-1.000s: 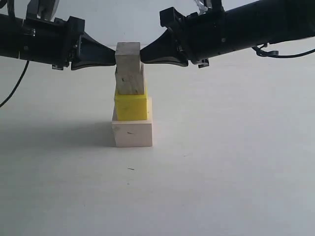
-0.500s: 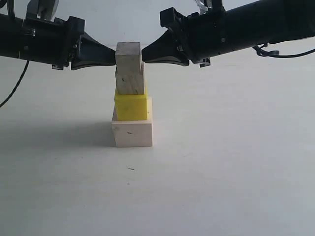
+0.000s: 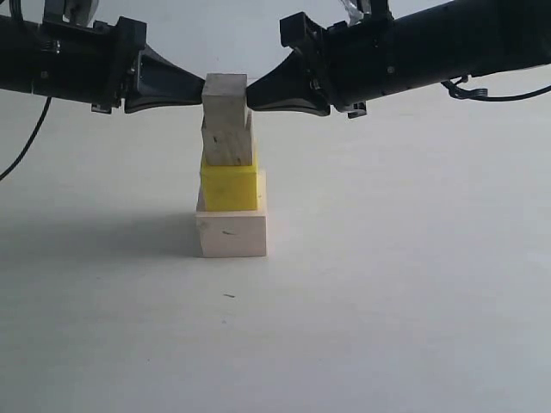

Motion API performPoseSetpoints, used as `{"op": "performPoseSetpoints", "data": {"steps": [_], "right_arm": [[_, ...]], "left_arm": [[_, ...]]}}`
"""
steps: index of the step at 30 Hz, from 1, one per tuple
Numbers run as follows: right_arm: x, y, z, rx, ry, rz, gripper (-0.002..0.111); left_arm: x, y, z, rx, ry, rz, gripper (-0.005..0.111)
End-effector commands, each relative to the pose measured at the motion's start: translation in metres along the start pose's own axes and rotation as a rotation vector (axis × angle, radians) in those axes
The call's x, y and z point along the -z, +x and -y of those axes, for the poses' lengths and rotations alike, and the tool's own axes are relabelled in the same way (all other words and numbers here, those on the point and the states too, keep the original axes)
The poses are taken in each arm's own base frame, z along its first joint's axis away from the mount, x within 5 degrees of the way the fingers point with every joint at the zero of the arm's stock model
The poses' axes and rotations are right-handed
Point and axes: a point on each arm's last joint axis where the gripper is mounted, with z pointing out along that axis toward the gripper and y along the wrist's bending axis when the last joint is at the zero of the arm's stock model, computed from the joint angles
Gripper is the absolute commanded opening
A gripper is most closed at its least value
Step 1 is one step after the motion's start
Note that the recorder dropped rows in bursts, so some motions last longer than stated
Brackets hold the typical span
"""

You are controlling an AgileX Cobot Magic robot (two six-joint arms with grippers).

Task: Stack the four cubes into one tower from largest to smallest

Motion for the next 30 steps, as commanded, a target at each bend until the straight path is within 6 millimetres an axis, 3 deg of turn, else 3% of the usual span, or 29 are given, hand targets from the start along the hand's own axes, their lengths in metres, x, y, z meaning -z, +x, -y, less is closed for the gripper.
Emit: {"op": "performPoseSetpoints", "data": {"steps": [1,30], "right_arm": [[0.0000,-0.0012,-0.0034,0.009,-0.036,0.016,0.000],[-0.0004,-0.0044,0.0012,0.012,0.007,0.052,0.000]], "left_arm": [[0.0017,-0.0032,0.0073,-0.020,0.017,0.011,0.000],[0.0017,-0.0034,0.0072,-0.019,0.017,0.013,0.000]]}}
